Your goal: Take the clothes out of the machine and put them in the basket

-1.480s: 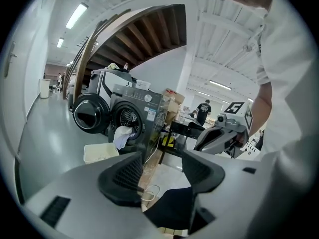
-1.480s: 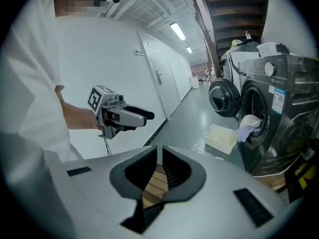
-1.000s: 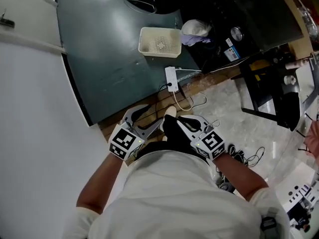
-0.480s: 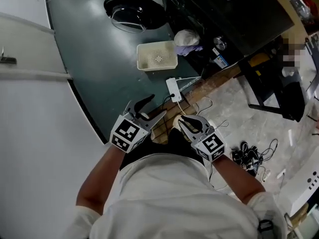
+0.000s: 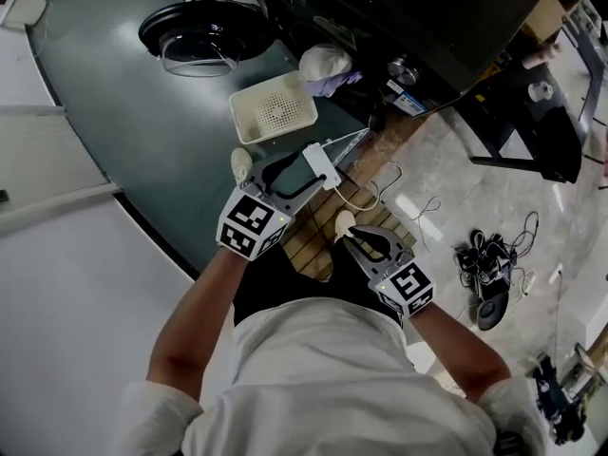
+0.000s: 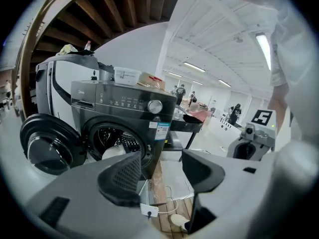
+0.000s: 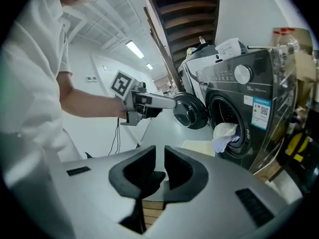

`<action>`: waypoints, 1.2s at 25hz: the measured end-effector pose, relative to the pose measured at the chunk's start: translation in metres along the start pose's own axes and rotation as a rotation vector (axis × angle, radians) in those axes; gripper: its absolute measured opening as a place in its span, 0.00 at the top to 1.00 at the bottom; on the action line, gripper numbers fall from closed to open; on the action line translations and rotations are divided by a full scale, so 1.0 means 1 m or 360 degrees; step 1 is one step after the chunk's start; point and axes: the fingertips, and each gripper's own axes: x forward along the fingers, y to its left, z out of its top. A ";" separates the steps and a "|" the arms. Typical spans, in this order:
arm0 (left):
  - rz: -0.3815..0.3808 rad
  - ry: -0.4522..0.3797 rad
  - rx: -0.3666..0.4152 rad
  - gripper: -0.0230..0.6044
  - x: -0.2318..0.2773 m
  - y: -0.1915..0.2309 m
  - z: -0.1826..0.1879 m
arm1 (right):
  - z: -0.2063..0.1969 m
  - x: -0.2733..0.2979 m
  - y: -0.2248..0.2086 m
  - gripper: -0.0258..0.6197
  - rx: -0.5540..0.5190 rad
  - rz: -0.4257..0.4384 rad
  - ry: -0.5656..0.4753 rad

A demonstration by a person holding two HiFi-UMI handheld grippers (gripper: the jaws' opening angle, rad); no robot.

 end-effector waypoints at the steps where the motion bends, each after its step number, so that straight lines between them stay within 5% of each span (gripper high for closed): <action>1: -0.0018 0.0009 0.0022 0.56 0.011 0.015 -0.001 | 0.000 0.007 -0.003 0.90 0.0020 -0.0028 0.0002; 9: -0.0132 0.0054 0.0120 0.54 0.096 0.113 -0.016 | -0.017 0.073 -0.024 0.90 0.0115 -0.0138 0.0066; 19: -0.0296 0.0204 0.0297 0.53 0.191 0.177 -0.059 | -0.030 0.148 -0.085 0.88 0.0152 -0.0263 0.0068; 30: -0.0263 0.0279 0.0458 0.46 0.310 0.254 -0.073 | -0.059 0.206 -0.120 0.88 0.0224 -0.0241 0.0087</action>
